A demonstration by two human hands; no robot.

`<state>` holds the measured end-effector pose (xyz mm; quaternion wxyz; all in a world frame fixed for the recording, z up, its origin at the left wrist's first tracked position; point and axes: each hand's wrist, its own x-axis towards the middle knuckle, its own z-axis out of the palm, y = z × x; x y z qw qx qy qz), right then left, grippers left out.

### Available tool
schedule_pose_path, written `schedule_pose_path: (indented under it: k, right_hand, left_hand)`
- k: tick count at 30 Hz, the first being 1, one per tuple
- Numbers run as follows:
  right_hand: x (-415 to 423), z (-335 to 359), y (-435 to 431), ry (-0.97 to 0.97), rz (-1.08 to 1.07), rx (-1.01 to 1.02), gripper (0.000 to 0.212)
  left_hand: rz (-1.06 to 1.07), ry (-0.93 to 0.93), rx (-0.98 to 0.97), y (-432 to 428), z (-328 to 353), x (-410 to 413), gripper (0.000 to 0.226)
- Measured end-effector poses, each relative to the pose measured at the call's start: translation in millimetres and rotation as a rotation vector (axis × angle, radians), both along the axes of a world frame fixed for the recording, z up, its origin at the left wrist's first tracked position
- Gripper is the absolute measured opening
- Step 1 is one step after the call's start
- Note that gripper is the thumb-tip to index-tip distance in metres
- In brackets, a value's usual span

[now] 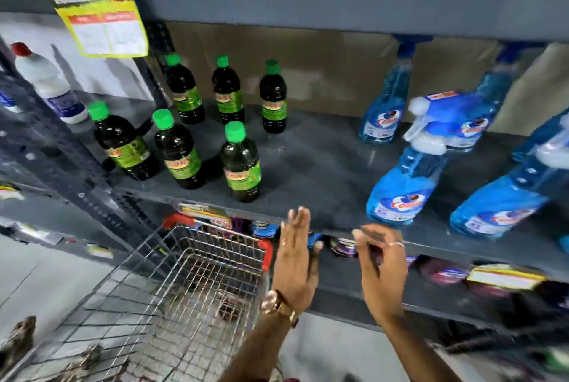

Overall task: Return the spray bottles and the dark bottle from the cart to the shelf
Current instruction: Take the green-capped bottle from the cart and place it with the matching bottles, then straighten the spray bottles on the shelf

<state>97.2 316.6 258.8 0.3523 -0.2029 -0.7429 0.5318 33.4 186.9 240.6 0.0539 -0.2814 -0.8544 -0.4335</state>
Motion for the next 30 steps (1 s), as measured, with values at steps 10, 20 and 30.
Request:
schedule_pose_path:
  k: [10,20,30]
  right_hand:
    - [-22,4,87,-0.094,-0.025,-0.137,0.069]
    - [-24,-11,100,-0.097,0.075,-0.125,0.05]
    - [-28,-6,93,-0.145,0.109,-0.091,0.049]
  left_hand:
    - [0.111,-0.071,-0.501,106,-11,-27,0.06]
    - [0.143,-0.074,-0.473,112,-13,-25,0.056]
    - [0.113,-0.046,-0.484,104,-11,-27,0.054]
